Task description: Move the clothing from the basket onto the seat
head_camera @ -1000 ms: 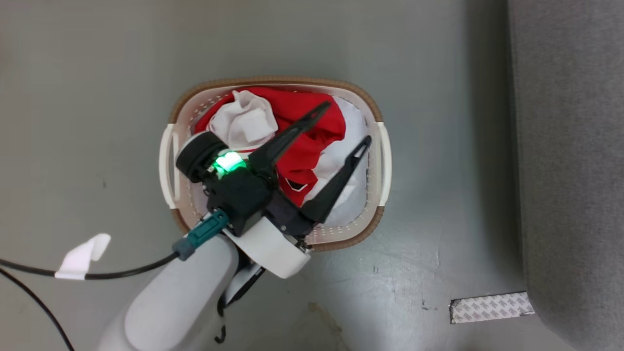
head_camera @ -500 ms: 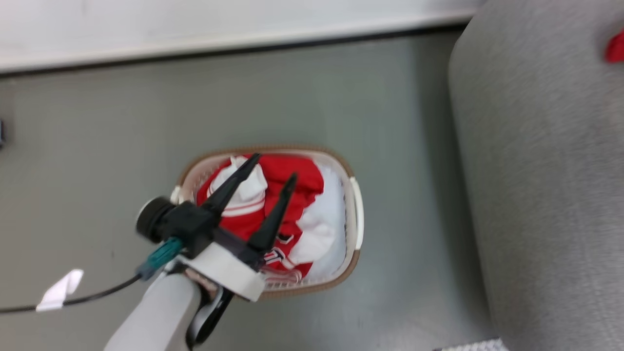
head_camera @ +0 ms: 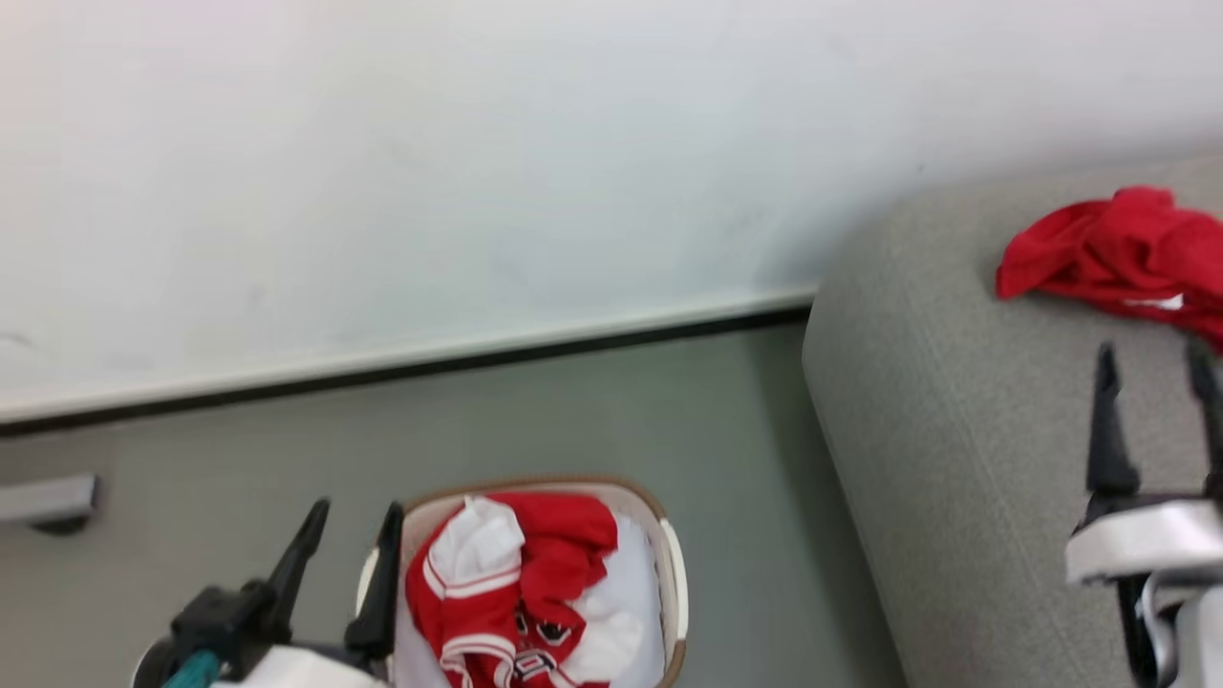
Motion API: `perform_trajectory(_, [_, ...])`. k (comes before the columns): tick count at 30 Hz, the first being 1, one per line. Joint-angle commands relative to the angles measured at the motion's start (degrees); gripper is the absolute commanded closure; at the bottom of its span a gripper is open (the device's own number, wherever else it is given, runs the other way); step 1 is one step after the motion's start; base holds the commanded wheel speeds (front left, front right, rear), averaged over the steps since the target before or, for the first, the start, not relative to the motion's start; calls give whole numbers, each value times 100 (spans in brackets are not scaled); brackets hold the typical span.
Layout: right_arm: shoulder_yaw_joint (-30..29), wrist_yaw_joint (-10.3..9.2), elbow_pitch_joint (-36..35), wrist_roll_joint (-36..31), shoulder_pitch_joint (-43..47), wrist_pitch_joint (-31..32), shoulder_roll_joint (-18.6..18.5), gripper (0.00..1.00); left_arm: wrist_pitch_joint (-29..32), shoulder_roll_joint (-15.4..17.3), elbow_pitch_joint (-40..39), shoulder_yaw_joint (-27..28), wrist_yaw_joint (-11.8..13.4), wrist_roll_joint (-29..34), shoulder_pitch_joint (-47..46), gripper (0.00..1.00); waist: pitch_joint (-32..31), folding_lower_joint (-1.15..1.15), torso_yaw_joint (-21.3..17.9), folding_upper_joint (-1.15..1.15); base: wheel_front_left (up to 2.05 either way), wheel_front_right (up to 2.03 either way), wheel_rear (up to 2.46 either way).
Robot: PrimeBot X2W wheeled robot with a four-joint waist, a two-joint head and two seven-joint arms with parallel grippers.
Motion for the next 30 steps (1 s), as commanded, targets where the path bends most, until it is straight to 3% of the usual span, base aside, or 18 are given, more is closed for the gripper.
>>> perform_trajectory(1, [111,-14,-157,95,274,1,13,0,0,-25,-13,101,29,70,223,0,-428,3,16,0,0,0,0])
perform_trajectory(6, [754,-14,-490,433,1039,0,68,0,0,-171,-39,461,-25,198,671,0,-620,3,79,0,0,0,0])
perform_trajectory(15, [1622,-14,-281,1160,1776,-1,58,0,-1,-541,-142,990,-210,577,1090,0,-784,3,219,0,0,0,0])
perform_trajectory(30, [1724,-14,9,1116,1697,-1,61,0,-1,-954,48,1379,-581,962,1168,0,-825,3,422,0,0,0,0])
